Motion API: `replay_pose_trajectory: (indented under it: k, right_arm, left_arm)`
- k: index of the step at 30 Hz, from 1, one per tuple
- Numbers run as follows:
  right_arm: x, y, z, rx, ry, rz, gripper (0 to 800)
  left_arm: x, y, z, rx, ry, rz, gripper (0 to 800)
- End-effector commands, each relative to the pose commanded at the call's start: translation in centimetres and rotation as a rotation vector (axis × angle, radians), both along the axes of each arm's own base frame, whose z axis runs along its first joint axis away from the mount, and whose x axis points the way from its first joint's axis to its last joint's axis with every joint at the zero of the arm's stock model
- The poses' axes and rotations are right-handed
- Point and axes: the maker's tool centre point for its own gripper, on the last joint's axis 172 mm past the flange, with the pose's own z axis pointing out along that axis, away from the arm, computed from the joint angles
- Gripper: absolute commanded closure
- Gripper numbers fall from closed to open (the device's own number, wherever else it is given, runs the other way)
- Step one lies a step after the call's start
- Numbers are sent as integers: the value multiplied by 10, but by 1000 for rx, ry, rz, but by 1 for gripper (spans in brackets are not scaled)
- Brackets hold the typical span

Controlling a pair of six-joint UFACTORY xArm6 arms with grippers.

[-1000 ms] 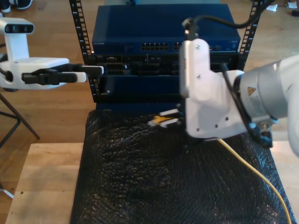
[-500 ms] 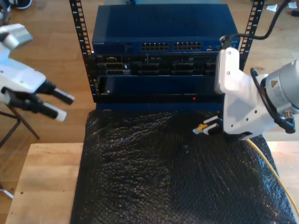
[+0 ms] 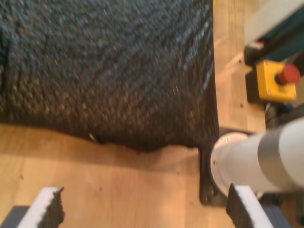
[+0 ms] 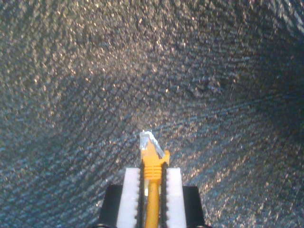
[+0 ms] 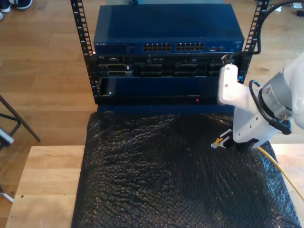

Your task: Grab the cable and plug it in

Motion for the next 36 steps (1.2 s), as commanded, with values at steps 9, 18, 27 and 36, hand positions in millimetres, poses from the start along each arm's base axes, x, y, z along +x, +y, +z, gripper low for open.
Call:
replay_pose_trajectory:
  k: [9, 18, 27, 36]
  right_arm:
    - [4, -19, -22, -90, 48, -23, 800]
    - [6, -24, -33, -121, 69, -18, 800]
    - [5, -26, -34, -132, 71, -10, 800]
    - [3, -26, -36, -131, 76, -10, 800]
  left_arm:
    - [-74, 29, -56, -11, 38, -77, 1]
    - [-147, 33, -90, 57, 66, -196, 0]
    - [-184, 24, -117, -14, 18, -201, 0]
    - [-223, 15, -156, 7, 29, -263, 0]
